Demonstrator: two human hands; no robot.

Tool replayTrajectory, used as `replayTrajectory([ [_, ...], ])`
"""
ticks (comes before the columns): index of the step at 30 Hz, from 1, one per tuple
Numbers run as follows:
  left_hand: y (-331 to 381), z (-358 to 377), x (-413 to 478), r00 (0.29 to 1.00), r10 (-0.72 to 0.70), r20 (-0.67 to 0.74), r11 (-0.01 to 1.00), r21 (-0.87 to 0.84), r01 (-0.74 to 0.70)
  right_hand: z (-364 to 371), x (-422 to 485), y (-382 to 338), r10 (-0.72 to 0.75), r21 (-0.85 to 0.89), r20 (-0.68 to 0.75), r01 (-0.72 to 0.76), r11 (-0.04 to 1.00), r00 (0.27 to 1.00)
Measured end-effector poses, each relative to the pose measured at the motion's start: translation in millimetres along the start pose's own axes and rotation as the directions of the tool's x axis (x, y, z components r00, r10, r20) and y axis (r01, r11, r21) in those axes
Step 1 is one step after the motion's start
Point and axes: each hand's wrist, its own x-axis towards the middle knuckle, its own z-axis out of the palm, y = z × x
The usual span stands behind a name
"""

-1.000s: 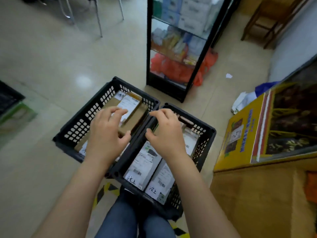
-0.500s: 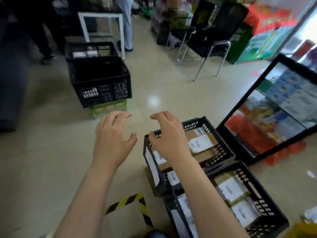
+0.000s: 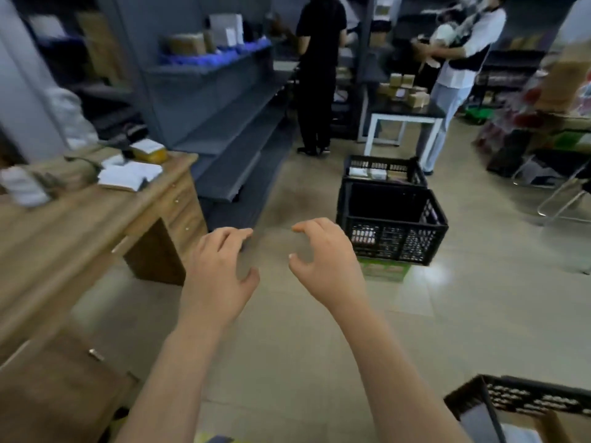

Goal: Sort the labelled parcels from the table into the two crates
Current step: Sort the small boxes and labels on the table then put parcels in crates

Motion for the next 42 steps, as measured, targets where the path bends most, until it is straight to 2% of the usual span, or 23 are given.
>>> replayTrajectory([
  [8,-87,-43,30,0.967,-0.217,-0.131,0.963,0.134,0.235,77,85,-73,-0.243,0.125,0.168,0.224,0.967,0.955],
  [13,-118,-35,79,0.943,-0.295,-0.154,0.925,0.201,0.322,113,149,-78,-0.356,0.146,0.220,0.330,0.933,0.908],
  [18,-140,-17,150,0.914,-0.332,-0.234,0.888,0.250,0.387,135,232,-62,-0.426,0.172,0.244,0.394,0.903,0.871],
  [25,-154,18,235,0.860,-0.382,-0.338,0.840,0.262,0.476,158,337,-35,-0.494,0.214,0.255,0.450,0.867,0.831],
  [32,-184,41,285,0.841,-0.427,-0.333,0.820,0.249,0.515,191,403,-27,-0.517,0.261,0.264,0.455,0.851,0.814],
  [42,-295,62,365,0.849,-0.433,-0.304,0.829,0.237,0.507,278,498,-56,-0.495,0.265,0.306,0.427,0.864,0.813],
])
